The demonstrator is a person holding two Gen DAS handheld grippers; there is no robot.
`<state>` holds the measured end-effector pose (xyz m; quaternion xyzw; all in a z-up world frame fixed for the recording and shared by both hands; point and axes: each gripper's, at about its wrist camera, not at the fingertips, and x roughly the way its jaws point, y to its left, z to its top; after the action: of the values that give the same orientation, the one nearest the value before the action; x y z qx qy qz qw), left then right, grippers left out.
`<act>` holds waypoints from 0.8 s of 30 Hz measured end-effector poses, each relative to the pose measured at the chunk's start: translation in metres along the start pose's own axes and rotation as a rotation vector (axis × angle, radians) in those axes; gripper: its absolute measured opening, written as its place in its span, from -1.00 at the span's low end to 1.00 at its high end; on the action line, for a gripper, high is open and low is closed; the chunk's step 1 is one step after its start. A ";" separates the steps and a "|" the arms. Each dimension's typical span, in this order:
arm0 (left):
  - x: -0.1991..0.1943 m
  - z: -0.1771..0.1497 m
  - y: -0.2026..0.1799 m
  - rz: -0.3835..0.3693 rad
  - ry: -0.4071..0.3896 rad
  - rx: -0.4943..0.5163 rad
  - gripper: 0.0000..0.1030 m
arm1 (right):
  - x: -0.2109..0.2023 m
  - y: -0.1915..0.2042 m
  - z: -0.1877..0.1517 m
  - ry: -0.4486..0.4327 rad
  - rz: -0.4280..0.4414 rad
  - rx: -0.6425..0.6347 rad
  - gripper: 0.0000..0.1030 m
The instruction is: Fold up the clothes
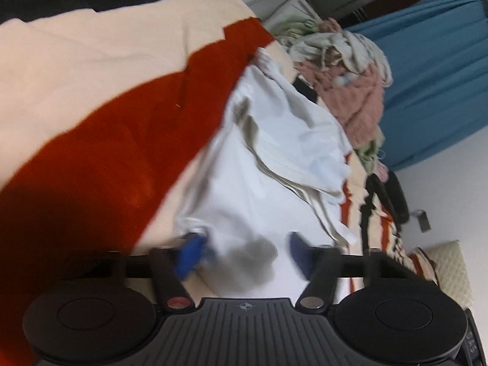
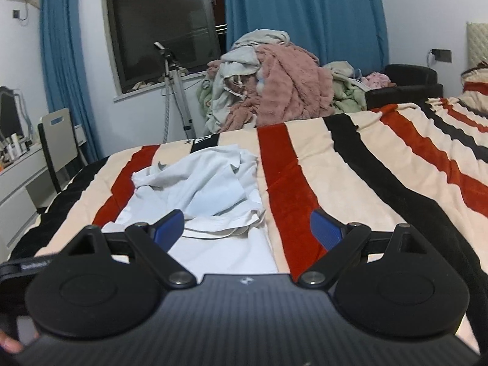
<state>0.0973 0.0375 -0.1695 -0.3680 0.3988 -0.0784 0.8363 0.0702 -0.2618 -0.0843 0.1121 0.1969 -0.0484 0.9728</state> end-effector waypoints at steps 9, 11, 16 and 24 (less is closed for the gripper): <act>-0.022 -0.004 -0.002 -0.075 -0.103 0.001 -0.91 | 0.012 -0.044 -0.029 0.253 0.201 0.555 0.77; -0.030 -0.005 -0.002 -0.096 -0.137 -0.001 -0.97 | 0.023 -0.049 -0.047 0.352 0.275 0.698 0.77; -0.043 -0.003 0.000 -0.125 -0.177 -0.020 -1.00 | 0.055 -0.048 -0.086 0.525 0.371 0.929 0.77; -0.039 -0.004 0.015 -0.160 -0.099 -0.113 -0.98 | 0.058 -0.070 -0.098 0.426 0.269 1.066 0.26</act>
<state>0.0657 0.0625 -0.1572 -0.4486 0.3299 -0.1040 0.8241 0.0773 -0.3095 -0.2091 0.6167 0.3205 0.0064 0.7189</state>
